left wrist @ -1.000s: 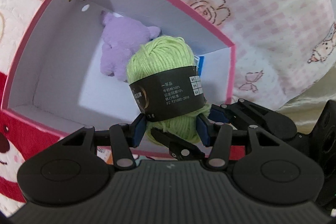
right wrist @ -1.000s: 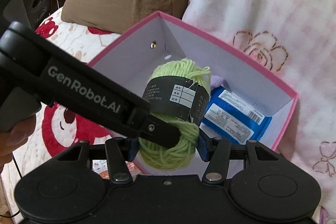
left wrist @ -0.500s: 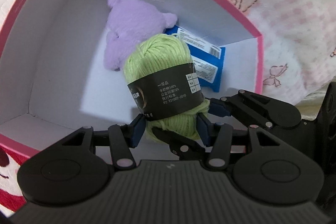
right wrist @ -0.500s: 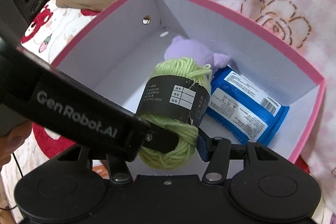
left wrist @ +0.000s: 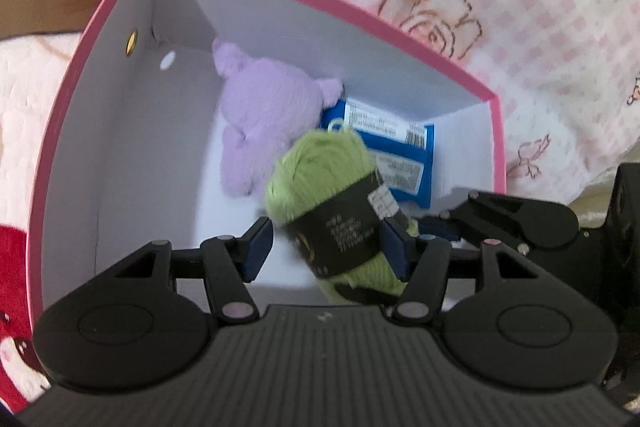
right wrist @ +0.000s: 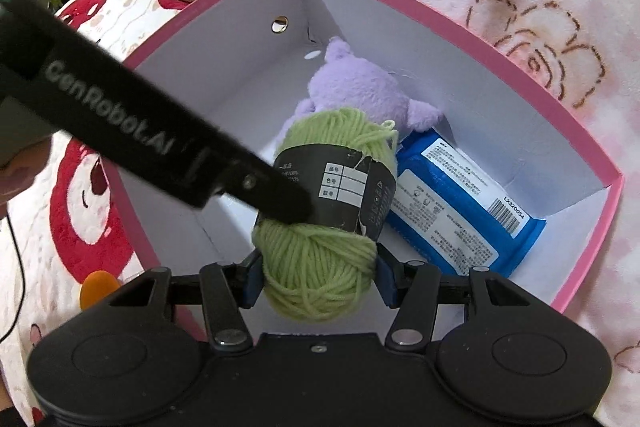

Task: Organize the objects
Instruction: 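Lower the yarn ball into the box and open the right gripper, then withdraw the right tool from the box toward the remaining items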

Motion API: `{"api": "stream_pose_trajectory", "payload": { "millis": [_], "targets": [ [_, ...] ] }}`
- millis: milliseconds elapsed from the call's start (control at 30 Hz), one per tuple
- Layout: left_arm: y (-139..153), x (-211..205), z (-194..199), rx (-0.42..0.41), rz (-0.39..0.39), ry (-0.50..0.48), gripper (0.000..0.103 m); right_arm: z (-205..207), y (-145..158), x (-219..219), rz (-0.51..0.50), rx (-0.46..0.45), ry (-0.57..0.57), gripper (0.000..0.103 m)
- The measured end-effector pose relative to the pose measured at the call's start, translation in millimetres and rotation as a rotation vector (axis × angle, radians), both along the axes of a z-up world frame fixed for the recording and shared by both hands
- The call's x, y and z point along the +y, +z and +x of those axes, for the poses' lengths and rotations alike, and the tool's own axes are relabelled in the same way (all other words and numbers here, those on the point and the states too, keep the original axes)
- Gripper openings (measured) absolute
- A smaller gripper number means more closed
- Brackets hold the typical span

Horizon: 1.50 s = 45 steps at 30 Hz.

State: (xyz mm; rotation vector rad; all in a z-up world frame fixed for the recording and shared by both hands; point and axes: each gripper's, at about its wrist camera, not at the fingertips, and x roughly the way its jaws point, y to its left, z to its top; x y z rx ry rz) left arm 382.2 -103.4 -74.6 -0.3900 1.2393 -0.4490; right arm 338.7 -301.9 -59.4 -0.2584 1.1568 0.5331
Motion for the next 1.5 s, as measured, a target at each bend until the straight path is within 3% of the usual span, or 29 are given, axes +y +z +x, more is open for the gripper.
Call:
{"api": "stream_pose_trajectory", "payload": {
  "millis": [233,433,533,667,767,867,967,1100,1200,1500],
  "targets": [
    [-3.4,-16.3,15.2,-0.073,0.05,0.024,0.058,16.8,1.5,-4.6,-0.011,0.075,0.017,0.063],
    [-8.9,-24.9,18.7,-0.156,0.09,0.013,0.058,10.2,11.4,-0.4,-0.092,0.028,0.043,0.065],
    [-11.8,-25.4,18.1,-0.156,0.064,0.015,0.058,10.3,11.6,-7.5,-0.111,0.005,-0.002,0.062],
    [-16.6,-29.8,15.6,-0.124,-0.006,-0.006,0.052,5.0,19.0,-18.6,-0.102,-0.046,-0.055,0.051],
    [-17.4,-34.6,6.8,-0.111,-0.015,-0.032,0.049,-0.4,24.6,-22.1,-0.12,-0.065,-0.074,0.042],
    [-20.0,-38.8,-1.0,-0.074,-0.024,-0.054,0.048,-10.3,30.0,-27.7,-0.113,-0.073,-0.086,0.041],
    [-24.6,-44.1,-8.7,-0.023,-0.068,-0.052,0.045,-16.5,34.6,-35.4,-0.039,-0.058,-0.109,0.041],
    [-24.8,-41.9,-18.6,-0.013,-0.073,0.038,0.043,-16.6,32.7,-31.4,-0.023,-0.068,-0.111,0.041],
    [-21.5,-35.6,-23.9,0.004,-0.077,0.052,0.042,-18.2,36.0,-34.9,0.001,-0.067,-0.139,0.041],
    [20.9,-20.6,-61.5,-0.101,-0.033,0.044,0.042,-62.1,60.8,-26.7,0.011,-0.155,-0.179,0.051]
  ]
}}
